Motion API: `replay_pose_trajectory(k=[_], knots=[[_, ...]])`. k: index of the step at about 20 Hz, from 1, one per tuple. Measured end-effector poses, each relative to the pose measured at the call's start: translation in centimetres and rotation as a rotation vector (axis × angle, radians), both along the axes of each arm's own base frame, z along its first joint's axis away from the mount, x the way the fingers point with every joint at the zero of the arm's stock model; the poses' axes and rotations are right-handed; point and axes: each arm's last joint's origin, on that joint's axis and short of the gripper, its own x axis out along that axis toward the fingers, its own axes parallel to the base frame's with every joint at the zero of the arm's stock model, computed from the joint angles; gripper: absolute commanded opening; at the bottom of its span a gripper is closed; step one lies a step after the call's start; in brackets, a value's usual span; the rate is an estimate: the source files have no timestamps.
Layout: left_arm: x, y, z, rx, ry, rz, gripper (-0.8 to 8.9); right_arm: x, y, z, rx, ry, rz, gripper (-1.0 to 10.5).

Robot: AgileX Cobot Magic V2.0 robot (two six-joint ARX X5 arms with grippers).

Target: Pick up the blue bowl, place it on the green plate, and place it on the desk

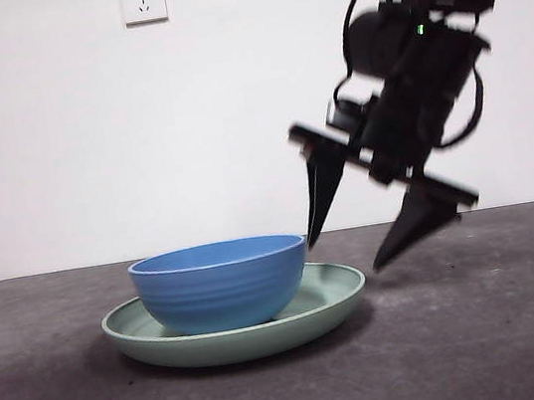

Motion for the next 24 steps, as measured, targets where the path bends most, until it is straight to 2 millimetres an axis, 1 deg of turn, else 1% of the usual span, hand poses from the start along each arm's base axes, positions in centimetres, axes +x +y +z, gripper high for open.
replay_pose_trajectory(k=[2, 3, 5, 6, 8, 10, 12, 16, 19, 20, 24], knots=[[0.0, 0.0, 0.0, -0.006, 0.010, 0.011, 5.31, 0.2, -0.6, 3.1, -0.032, -0.073, -0.016, 3.7], [0.0, 0.0, 0.0, -0.008, 0.013, 0.014, 5.31, 0.0, -0.9, 4.8, -0.058, -0.105, -0.022, 3.9], [0.0, 0.0, 0.0, -0.009, 0.015, 0.016, 5.31, -1.2, -1.8, 8.0, -0.126, -0.153, -0.024, 4.4], [0.0, 0.0, 0.0, -0.009, 0.015, 0.016, 5.31, -2.1, -2.2, 9.4, -0.150, -0.168, -0.014, 4.7], [0.0, 0.0, 0.0, -0.010, 0.016, 0.017, 5.31, -4.8, -3.2, 11.8, -0.205, -0.190, 0.009, 5.1], [0.0, 0.0, 0.0, -0.014, 0.024, 0.026, 5.31, -8.1, -4.5, 14.2, -0.281, -0.206, 0.024, 5.8], [0.0, 0.0, 0.0, -0.018, 0.029, 0.032, 5.31, -11.3, -5.9, 16.0, -0.349, -0.210, 0.035, 6.2], [0.0, 0.0, 0.0, -0.027, 0.041, 0.046, 5.31, -17.2, -8.0, 18.9, -0.346, -0.280, 0.085, 6.2], [0.0, 0.0, 0.0, -0.031, 0.042, 0.050, 5.31, -21.2, -9.6, 20.3, -0.321, -0.336, 0.099, 6.2], [0.0, 0.0, 0.0, -0.031, 0.042, 0.050, 5.31, -22.6, -10.2, 20.8, -0.303, -0.378, 0.095, 6.2], [0.0, 0.0, 0.0, -0.032, 0.043, 0.051, 5.31, -26.6, -12.2, 21.8, -0.246, -0.501, 0.070, 6.2]])
